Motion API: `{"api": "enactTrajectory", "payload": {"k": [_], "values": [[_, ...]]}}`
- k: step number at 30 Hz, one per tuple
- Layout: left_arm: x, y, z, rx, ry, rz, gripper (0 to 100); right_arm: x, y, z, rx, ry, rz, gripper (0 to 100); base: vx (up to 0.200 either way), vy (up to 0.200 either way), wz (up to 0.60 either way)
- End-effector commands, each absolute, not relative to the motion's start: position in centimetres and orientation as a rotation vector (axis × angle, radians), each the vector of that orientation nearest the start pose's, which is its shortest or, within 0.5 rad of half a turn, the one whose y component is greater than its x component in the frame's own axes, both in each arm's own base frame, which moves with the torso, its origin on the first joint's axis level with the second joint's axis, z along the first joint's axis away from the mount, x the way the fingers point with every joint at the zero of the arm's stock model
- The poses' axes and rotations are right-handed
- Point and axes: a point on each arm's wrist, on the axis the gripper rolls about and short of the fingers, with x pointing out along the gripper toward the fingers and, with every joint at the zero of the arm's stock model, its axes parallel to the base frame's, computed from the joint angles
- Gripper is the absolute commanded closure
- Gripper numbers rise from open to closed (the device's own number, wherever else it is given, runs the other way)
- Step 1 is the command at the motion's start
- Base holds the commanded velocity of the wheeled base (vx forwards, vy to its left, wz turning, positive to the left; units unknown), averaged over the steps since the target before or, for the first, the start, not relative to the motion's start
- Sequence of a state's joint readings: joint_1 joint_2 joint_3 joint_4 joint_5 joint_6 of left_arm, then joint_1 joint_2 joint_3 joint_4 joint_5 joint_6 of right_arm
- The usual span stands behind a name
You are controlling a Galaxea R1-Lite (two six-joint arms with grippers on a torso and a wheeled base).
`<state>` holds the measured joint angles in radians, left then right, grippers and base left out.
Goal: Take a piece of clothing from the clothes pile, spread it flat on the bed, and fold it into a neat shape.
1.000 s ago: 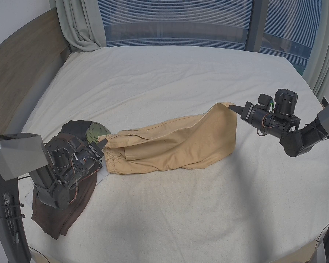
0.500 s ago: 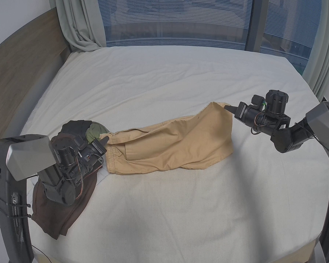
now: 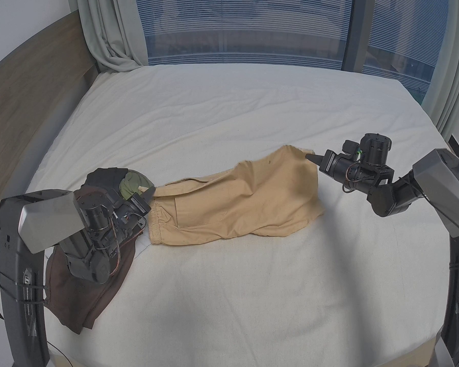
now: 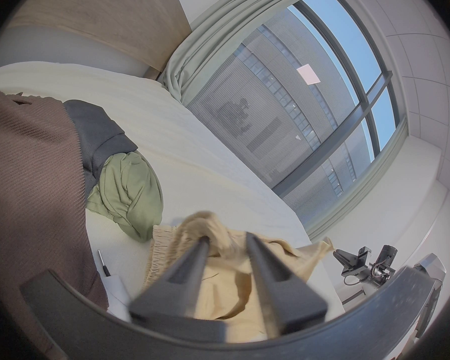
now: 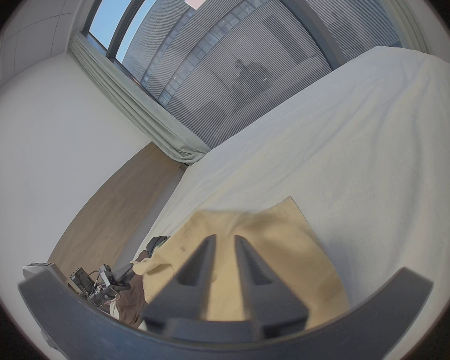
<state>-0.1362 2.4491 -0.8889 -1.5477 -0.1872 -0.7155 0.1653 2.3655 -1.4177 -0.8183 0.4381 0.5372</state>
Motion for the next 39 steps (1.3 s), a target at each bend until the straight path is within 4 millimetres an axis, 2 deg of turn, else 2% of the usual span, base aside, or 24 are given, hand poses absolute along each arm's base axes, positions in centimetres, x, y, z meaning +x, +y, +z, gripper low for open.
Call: {"api": "enactTrajectory", "payload": {"k": [1, 3, 6, 9, 10, 12, 13, 15, 19, 25, 29, 35, 39], "values": [[40.8, -5.6, 1.3, -0.711, 0.127, -0.294, 0, 47.6, 8.8, 9.0, 0.539, 0.285, 0.544, 0, 0.000, 0.000, 0.00], [41.0, -5.5, 1.4, -0.711, 0.120, -0.293, 0, 47.7, 8.7, 8.5, 0.538, 0.285, 0.541, 0, 0.000, 0.000, 0.00], [41.0, -5.2, 1.5, -0.711, 0.116, -0.288, 0, 47.1, 8.8, 8.7, 0.538, 0.290, 0.543, 0, 0.000, 0.000, 0.00], [41.0, -5.2, 1.6, -0.711, 0.113, -0.289, 0, 45.9, 8.7, 9.6, 0.537, 0.301, 0.543, 0, 0.000, 0.000, 0.00], [41.0, -5.2, 1.6, -0.711, 0.113, -0.289, 0, 45.9, 8.7, 9.6, 0.537, 0.301, 0.543, 0, 0.000, 0.000, 0.00], [40.8, -5.4, 1.9, -0.709, 0.110, -0.294, 0, 44.3, 8.8, 9.4, 0.538, 0.343, 0.539, 0, 0.000, 0.000, 0.00], [40.8, -5.4, 2.0, -0.709, 0.108, -0.294, 0, 44.1, 8.8, 9.4, 0.538, 0.347, 0.540, 0, 0.000, 0.000, 0.00], [40.6, -5.4, 3.0, -0.708, 0.091, -0.302, 0, 42.8, 9.0, 8.8, 0.545, 0.380, 0.541, 0, 0.000, 0.000, 0.00], [40.1, -5.5, 4.0, -0.706, 0.080, -0.308, 0, 41.6, 9.1, 7.4, 0.550, 0.409, 0.540, 0, 0.000, 0.000, 0.00], [39.1, -5.9, 4.1, -0.699, 0.110, -0.322, 0, 40.1, 9.3, 4.8, 0.599, 0.448, 0.535, 0, 0.000, 0.000, 0.00], [38.8, -6.0, 3.8, -0.669, 0.122, -0.320, 0, 40.1, 9.6, 3.5, 0.663, 0.421, 0.545, 0, 0.000, 0.000, 0.00], [38.3, -5.9, 3.2, -0.582, 0.143, -0.311, 0, 38.7, 10.4, 2.5, 0.699, 0.435, 0.570, 0, 0.000, 0.000, 0.00], [38.3, -5.5, 3.0, -0.490, 0.133, -0.300, 0, 38.7, 10.5, 2.3, 0.699, 0.441, 0.573, 0, 0.000, 0.000, 0.00]]}}
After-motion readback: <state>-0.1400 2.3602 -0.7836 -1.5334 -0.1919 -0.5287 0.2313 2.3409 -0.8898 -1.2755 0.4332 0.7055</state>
